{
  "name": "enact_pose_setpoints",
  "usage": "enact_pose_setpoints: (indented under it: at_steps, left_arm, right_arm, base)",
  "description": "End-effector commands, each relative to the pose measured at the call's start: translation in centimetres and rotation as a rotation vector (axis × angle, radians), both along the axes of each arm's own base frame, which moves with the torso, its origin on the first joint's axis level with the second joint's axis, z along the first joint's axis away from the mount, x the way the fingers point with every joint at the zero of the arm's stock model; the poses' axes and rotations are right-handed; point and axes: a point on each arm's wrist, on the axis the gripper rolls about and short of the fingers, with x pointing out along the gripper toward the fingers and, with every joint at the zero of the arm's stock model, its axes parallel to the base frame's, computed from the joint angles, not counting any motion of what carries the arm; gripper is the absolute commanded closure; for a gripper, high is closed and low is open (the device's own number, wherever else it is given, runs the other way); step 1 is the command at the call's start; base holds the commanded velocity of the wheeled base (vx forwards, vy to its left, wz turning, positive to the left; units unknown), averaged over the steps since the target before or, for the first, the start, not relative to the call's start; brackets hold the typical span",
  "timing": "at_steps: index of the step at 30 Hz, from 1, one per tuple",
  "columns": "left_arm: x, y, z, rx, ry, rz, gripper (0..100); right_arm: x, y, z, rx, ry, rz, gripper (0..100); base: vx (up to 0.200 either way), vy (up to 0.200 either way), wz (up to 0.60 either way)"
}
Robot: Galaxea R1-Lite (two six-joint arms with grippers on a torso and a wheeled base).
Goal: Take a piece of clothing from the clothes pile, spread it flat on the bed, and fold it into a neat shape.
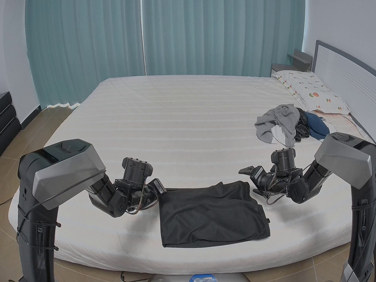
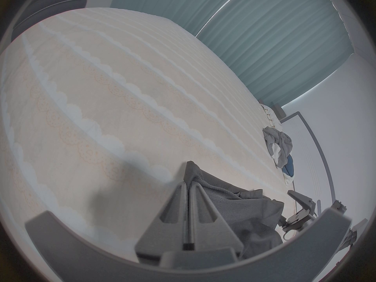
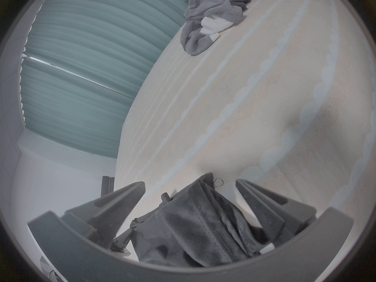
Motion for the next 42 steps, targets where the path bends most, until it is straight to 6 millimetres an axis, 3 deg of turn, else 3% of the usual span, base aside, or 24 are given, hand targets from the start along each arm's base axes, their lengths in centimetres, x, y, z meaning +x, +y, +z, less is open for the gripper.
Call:
enact_pose_setpoints:
  at_steps: [1, 25, 39, 40, 42]
  left_arm:
    - [0.0, 0.0, 0.0, 0.000, 0.001, 0.000, 100]
    - [0.0, 0.0, -0.3, 0.008, -0.001, -0.005, 100]
    - [0.0, 0.0, -0.3, 0.008, -0.001, -0.005, 100]
    - [0.0, 0.0, -0.3, 0.008, -0.001, -0.005, 100]
    - [0.0, 0.0, -0.3, 0.009, 0.001, -0.005, 100]
  right_arm:
    - [0.2, 0.1, -0.4, 0.001, 0.005, -0.001, 100]
    - [0.4, -1.3, 3.0, -0.038, -0.081, -0.015, 100]
    - [0.4, -1.4, 2.4, -0.150, -0.105, 0.005, 100]
    - [0.4, -1.4, 2.4, -0.151, -0.105, 0.004, 0]
    - [0.2, -1.5, 2.5, -0.148, -0.106, 0.008, 0]
  base:
    - [0.000, 0.000, 0.00]
    - [0.000, 0.000, 0.00]
    - [0.000, 0.000, 0.00]
    - [0.000, 0.000, 0.00]
    - [0.000, 0.000, 0.00]
